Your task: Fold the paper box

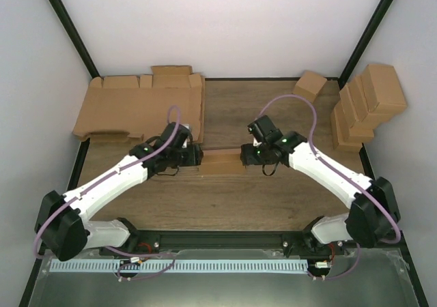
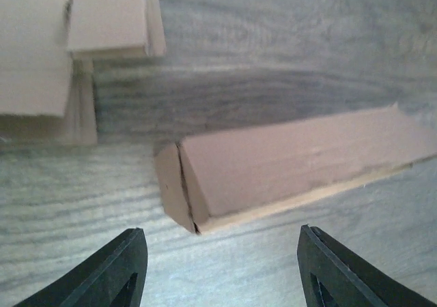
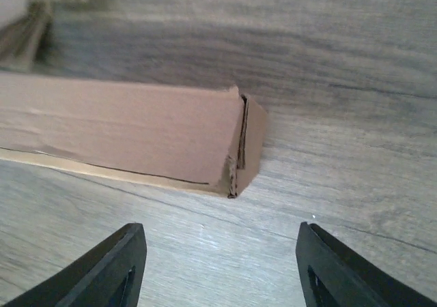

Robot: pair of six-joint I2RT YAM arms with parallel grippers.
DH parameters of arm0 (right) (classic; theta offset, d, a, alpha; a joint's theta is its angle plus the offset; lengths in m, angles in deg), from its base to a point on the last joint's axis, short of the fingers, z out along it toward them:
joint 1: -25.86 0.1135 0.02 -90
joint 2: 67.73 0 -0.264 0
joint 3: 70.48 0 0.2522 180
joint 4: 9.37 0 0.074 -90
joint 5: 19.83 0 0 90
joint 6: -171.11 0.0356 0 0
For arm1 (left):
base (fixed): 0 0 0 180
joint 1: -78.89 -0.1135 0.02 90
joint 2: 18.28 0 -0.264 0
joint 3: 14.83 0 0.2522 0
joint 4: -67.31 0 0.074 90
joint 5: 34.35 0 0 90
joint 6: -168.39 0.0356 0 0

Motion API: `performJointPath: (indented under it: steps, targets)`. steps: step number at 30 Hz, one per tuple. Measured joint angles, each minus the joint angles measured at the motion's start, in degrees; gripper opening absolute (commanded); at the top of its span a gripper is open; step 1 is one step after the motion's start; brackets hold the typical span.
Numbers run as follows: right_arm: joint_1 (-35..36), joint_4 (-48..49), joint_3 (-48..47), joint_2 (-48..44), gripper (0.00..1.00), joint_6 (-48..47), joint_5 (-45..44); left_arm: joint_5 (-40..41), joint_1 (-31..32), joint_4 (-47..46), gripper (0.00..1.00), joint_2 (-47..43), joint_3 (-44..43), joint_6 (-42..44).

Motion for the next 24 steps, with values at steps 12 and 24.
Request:
performJointPath:
  steps: [12, 24]
  targets:
    - [-19.0, 10.1, 1.6, -2.2, 0.43, -3.1, 24.3, -21.6, -15.1, -12.5, 0.30, -1.3, 5.3, -1.5]
    - [-26.3, 16.5, 9.0, 3.5, 0.32, -3.2, 46.3, -34.8, -18.9, -21.4, 0.32, -0.6, 11.8, -5.9]
